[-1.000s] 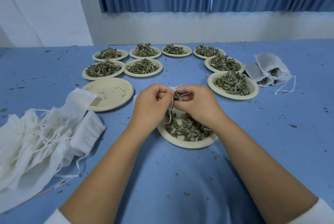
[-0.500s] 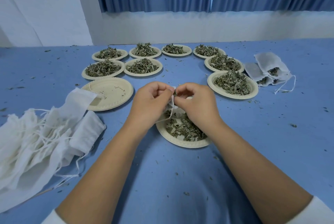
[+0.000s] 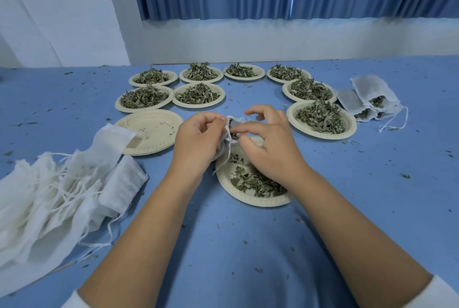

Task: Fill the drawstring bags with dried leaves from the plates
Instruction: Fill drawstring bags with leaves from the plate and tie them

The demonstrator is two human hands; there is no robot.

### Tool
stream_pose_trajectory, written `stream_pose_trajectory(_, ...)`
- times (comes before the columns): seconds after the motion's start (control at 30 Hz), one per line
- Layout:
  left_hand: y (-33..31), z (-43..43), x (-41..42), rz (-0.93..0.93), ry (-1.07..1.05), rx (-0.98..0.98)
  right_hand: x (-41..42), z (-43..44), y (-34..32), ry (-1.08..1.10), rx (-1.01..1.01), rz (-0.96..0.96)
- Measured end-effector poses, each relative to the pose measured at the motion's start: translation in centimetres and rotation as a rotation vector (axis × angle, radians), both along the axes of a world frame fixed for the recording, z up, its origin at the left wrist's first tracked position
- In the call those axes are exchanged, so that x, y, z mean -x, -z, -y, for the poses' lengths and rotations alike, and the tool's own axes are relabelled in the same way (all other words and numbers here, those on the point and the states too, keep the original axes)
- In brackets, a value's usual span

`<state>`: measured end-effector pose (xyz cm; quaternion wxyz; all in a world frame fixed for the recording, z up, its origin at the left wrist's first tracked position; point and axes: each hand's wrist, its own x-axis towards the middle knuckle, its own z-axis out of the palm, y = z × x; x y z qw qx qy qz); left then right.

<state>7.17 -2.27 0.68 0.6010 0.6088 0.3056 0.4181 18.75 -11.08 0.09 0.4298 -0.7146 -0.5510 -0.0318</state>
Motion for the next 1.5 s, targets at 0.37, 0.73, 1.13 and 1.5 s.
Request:
stream_pose_trajectory(0.37,0.1,0.4,-0.1,-0.112,-0.045,-0.157,-0.9,0.3,-0.2,-0.036,0.061,-0.014)
stream_pose_trajectory(0.73,0.0,0.3,-0.1,-0.106,0.0,-0.119,-0.9,-0.3,1.0,-0.185,0.342,0.045)
stream_pose_trajectory(1.13,0.2,-0.4,0.3,-0.195,-0.108,-0.163,-3.5,1.4,-0.9,-0.252,0.454,-0.066)
stream_pose_trajectory(1.5,0.2,-0.5,0.4,-0.195,-0.115,-0.147,-3.3,1.3,-0.5,-0.295,0.632,0.028)
